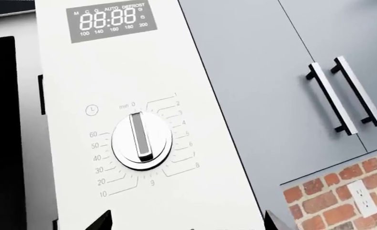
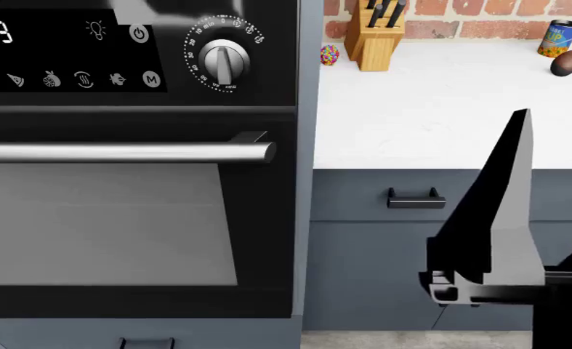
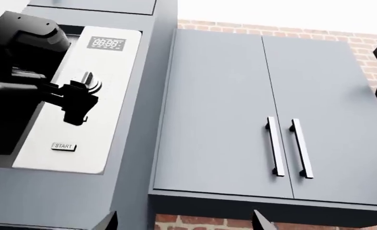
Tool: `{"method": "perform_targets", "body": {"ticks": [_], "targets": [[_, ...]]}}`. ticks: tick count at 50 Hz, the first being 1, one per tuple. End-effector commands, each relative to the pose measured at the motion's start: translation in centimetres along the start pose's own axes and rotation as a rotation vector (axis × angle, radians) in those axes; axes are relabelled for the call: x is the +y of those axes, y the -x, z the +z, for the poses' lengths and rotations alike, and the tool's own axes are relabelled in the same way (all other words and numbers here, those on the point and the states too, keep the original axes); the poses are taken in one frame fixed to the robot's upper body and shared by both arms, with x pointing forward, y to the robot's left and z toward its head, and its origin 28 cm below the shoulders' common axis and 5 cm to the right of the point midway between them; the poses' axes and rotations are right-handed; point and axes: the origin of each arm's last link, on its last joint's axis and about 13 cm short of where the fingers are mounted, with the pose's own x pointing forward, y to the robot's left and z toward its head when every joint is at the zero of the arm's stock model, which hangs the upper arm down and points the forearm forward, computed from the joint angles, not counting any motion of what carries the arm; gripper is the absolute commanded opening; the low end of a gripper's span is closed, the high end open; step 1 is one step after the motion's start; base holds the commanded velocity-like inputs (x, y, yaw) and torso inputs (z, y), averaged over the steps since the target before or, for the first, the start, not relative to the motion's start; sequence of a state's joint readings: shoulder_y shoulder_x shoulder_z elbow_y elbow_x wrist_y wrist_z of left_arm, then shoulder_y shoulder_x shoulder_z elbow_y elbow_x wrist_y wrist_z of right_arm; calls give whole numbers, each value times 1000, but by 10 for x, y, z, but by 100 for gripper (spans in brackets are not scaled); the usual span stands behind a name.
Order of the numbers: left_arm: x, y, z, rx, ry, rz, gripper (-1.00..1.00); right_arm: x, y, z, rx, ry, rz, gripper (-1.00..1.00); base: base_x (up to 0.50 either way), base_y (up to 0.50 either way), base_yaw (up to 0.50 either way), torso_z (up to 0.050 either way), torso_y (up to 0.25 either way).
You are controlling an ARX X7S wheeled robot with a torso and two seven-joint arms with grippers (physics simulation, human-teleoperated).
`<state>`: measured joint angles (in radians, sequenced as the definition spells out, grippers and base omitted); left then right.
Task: Open the microwave door
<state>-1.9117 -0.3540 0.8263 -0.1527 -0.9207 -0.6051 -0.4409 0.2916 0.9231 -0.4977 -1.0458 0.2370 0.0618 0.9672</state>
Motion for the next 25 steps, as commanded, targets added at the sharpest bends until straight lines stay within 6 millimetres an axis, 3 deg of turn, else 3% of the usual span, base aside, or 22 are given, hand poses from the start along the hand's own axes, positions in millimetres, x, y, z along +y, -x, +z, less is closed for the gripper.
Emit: {"method": "perform_targets", "body": {"ticks": [1,19,25], "targets": [[15,-3,-7,15,-7,61,100,-4,2,1,31,32,-19,100,0,0,0,0,0],[42,16,-11,22,-8,138,100,-3,-2,3,25,32,-11,100,0,0,0,0,0],[45,33,-5,4,2,141,100,-3,0,2,23,31,-12,100,0,0,0,0,0]]}}
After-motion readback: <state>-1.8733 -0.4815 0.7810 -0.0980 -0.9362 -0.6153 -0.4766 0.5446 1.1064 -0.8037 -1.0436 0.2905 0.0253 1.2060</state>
